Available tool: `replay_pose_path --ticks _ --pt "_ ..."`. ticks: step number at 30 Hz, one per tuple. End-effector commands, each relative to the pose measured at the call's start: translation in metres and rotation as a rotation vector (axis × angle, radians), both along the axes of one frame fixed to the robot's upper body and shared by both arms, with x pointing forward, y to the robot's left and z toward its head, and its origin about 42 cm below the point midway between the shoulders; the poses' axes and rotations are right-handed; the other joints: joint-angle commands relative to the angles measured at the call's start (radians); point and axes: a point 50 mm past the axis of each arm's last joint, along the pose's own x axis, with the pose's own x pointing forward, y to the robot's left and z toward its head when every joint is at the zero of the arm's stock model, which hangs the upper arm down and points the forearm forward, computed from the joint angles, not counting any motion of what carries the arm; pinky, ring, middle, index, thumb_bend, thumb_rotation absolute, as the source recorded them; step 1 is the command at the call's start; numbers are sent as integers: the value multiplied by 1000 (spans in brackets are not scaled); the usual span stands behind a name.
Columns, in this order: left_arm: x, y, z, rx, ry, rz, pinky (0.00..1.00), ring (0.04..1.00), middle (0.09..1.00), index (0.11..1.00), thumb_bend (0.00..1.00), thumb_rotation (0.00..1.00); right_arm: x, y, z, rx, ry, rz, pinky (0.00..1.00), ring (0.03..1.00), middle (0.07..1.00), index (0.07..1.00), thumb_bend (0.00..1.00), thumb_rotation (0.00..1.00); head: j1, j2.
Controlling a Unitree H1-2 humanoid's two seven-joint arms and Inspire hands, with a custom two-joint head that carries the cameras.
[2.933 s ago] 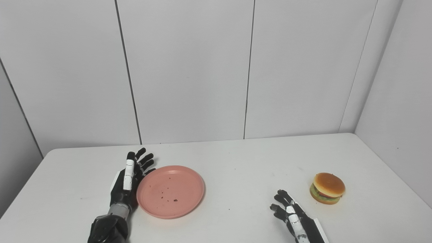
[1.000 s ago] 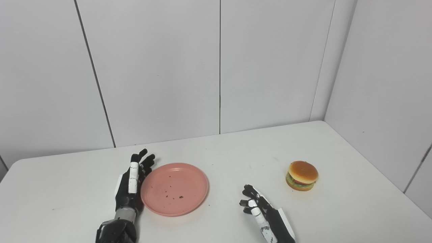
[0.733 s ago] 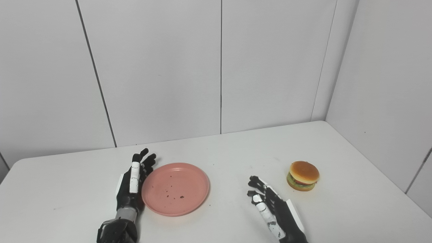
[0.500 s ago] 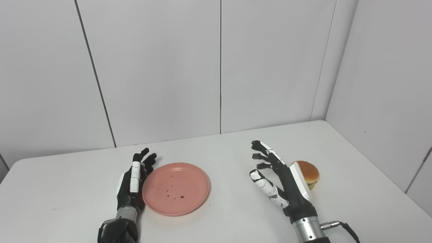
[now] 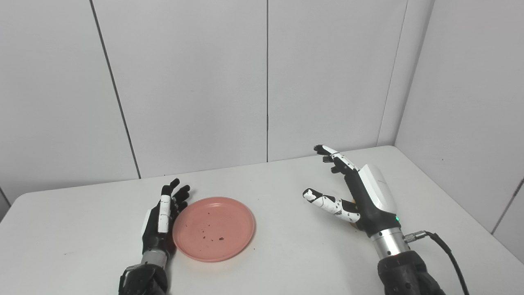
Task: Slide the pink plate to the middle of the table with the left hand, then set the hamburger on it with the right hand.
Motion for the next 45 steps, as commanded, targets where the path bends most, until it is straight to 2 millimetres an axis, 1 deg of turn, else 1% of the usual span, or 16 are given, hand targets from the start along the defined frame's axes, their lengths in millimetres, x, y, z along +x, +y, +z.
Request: replay_pose_path --ticks 1,3,7,9,12,15,19,26,31,42,45 --pt "0 -8 -2 -13 22 -12 916 891 837 886 919 916 12 -11 20 -62 -37 -46 733 834 843 810 776 898 2 0" --pt "0 -8 -1 -13 22 -12 914 891 836 886 919 917 19 -20 20 -148 -27 -96 737 845 849 811 764 890 2 0" --pt "0 -8 -1 -15 22 -11 923 892 839 887 914 920 30 -33 18 -300 -16 -169 722 859 857 802 768 830 -1 -2" --pt "0 -8 -2 -14 23 -12 919 889 838 886 910 921 36 -40 14 -371 3 -196 739 868 856 795 774 812 -1 -2" --pt "0 -9 -2 -16 24 -14 914 889 840 886 902 927 43 -47 9 -428 32 -221 761 861 850 792 790 800 2 0" --pt "-1 -9 -2 -15 25 -14 911 888 841 886 910 924 51 -54 3 -466 68 -245 824 862 847 788 795 798 3 1" --pt "-1 -9 -2 -17 26 -12 920 891 841 889 909 925 59 -59 -3 -490 107 -263 852 861 849 789 790 791 3 2" --pt "-2 -9 -2 -22 28 -11 920 890 841 884 908 924 68 -66 -7 -511 146 -279 826 856 847 789 784 820 5 3" --pt "-2 -9 -2 -21 27 -11 915 887 837 889 906 925 74 -73 -12 -510 184 -298 829 858 849 792 786 849 4 4" --pt "-2 -6 -3 -18 29 -11 914 881 835 890 907 922 80 -85 -25 -503 245 -326 830 849 842 793 783 859 6 11" --pt "-2 -6 -3 -17 28 -15 920 887 841 891 896 926 80 -89 -29 -499 257 -333 828 844 838 792 779 846 6 12"
